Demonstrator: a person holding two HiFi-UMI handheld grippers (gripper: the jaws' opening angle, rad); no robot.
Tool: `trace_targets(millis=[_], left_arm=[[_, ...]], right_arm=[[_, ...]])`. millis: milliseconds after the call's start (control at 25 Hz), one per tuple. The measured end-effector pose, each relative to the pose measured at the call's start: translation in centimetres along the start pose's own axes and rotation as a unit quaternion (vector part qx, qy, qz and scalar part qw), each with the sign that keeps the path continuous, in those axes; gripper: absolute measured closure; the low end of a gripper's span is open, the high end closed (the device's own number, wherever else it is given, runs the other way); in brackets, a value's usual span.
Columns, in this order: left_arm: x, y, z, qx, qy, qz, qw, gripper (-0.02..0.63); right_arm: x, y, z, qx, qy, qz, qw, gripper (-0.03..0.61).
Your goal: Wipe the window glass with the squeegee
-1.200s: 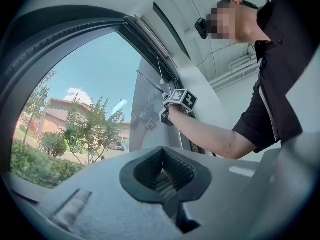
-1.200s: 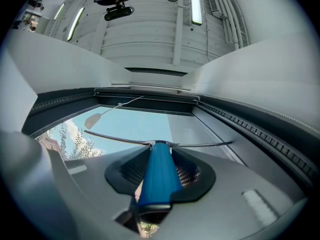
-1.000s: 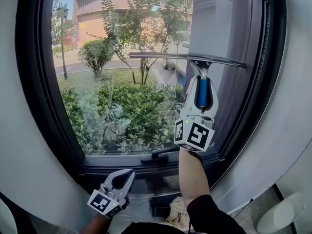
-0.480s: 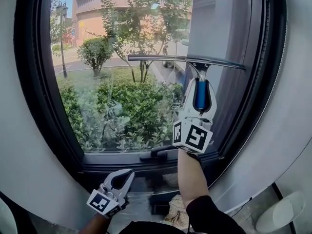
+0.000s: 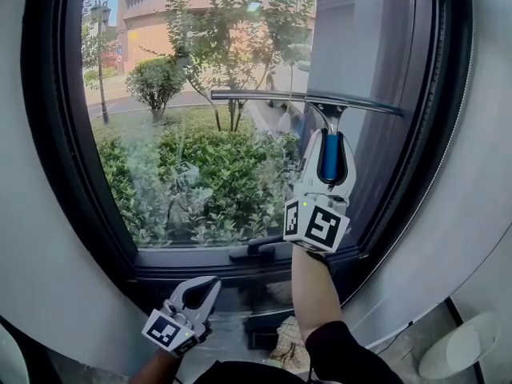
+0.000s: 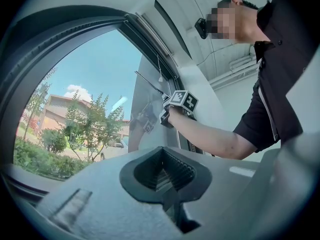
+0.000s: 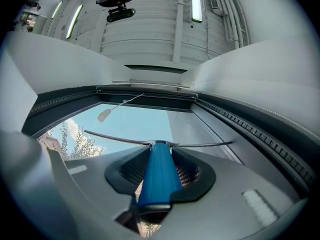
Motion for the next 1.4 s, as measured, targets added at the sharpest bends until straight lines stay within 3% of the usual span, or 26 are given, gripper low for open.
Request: trace_targets(millis=[560,760,1120,1400], left_arm=[[-0.7,0.0,0.0,-0.005,0.0,0.007,1.0,0.614],[1.0,0.5,-0.4,-0.005,-0.021,-0.018,0.9996,0.614],[-0.4,0.8,-0.4,-0.009,-0.006,-0.004,0.9999,0.614],[0.8,1.7,-0.9,-0.017,-0.001,-0.027,0.9995,0.614]], right_arm=[[-0.3,-0.9,0.2,0.002,-0.002,0.008,1.0,0.443],[-0.4,-1.3,0.2,0.006,-0.007,0.014,1.0,0.443],[-0.6,-2.3,0.4,0.012,-0.014,0.024,1.0,0.443],[-0.8,-3.3,0.7,0.017,-0.023,0.035,0.999,0.443]])
Point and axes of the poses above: the fingertips, and each gripper's own axes: y forward along the fingers, z to its left, x out of its top, the point moved 1 cm from there along -y, backward along the fingers, and after that the axes turned 12 degrees about x, right-handed, at the moved point
